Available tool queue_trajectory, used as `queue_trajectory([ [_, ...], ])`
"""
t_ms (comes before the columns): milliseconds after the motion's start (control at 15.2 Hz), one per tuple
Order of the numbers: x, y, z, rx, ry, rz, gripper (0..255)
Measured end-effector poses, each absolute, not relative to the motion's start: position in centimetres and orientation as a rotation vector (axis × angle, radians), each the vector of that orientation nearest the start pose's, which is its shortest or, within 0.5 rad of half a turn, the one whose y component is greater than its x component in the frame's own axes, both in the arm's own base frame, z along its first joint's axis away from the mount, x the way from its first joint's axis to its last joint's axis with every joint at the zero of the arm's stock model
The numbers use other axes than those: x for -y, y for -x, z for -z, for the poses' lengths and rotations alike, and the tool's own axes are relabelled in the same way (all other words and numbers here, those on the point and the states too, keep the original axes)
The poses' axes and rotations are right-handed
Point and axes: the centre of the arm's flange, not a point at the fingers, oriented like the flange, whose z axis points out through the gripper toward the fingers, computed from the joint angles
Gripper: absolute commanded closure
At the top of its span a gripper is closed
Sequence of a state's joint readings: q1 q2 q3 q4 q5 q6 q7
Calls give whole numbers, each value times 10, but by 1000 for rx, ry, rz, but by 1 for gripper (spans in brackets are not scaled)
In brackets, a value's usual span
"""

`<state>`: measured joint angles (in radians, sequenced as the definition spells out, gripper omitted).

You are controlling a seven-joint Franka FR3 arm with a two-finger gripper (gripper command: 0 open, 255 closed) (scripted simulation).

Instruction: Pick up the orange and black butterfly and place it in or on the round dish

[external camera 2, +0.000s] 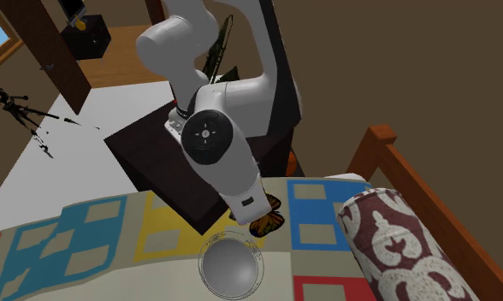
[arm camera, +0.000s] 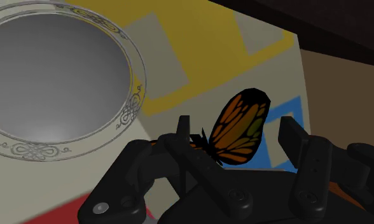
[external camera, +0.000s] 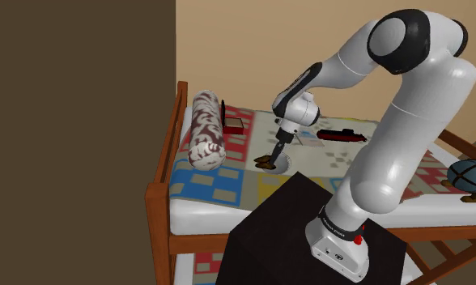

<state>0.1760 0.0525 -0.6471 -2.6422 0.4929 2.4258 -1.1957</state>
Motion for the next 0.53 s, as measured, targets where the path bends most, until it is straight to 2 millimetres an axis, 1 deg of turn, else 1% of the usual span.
queue_trajectory([
  [66,194,-353,-213,427,2766,19,255],
  [132,212,-351,-214,426,2766,19,255],
  [528,288,-340,-219,426,2767,18,255],
])
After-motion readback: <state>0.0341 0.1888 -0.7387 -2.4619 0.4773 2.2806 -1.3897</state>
